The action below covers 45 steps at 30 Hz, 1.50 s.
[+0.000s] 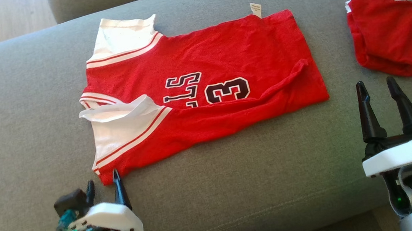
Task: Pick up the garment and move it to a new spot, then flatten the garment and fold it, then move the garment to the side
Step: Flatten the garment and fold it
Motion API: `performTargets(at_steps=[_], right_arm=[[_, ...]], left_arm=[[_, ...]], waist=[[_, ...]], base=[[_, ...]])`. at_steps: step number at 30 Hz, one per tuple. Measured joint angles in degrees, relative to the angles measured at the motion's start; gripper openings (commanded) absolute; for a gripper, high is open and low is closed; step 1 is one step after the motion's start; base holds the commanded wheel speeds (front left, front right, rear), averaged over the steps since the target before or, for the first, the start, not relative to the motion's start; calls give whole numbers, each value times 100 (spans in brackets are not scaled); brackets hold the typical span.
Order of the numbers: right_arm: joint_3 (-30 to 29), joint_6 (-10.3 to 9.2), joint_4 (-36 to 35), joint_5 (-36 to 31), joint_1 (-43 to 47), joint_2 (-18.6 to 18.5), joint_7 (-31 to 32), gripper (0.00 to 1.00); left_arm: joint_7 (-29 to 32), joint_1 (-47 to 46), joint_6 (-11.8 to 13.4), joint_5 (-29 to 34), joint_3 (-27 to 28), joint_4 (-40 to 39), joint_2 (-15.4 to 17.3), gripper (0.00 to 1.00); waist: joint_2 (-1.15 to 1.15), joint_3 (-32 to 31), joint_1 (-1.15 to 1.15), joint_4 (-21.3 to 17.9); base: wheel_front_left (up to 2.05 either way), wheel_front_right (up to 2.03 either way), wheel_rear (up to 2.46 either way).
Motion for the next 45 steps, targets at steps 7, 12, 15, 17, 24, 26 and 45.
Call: performTargets(at_steps=[7,12,15,17,24,26,45], right_arm=[[-24,0,16,0,-1,10,0,100],[-27,0,258,1,0,19,1,100],[-42,0,415,2,-1,25,34,100],[-93,0,541,38,-8,31,102,100],[-354,0,1359,840,-332,40,425,100],[-466,0,1731,1260,-503,41,520,100],[111,0,4475,3063,-2178,33,620,100]], left_arm=[[-4,-250,144,-174,-94,577,-1,100],[-21,-452,94,-316,-187,767,-3,0],[-21,-471,32,-341,-214,782,-8,0],[1,-469,33,-326,-191,668,-26,0],[4,-375,42,205,62,-376,-27,0],[4,-272,41,343,108,-646,-26,0],[4,-73,-62,516,-270,-910,-25,0]], waist=[[0,33,0,-96],[0,37,0,-51],[0,26,0,3],[0,23,0,46],[0,25,0,222],[0,27,0,281],[0,224,1,608]], base=[[0,0,0],[0,0,0],[0,0,0],[0,0,0],[0,0,0],[0,0,0],[0,0,0]])
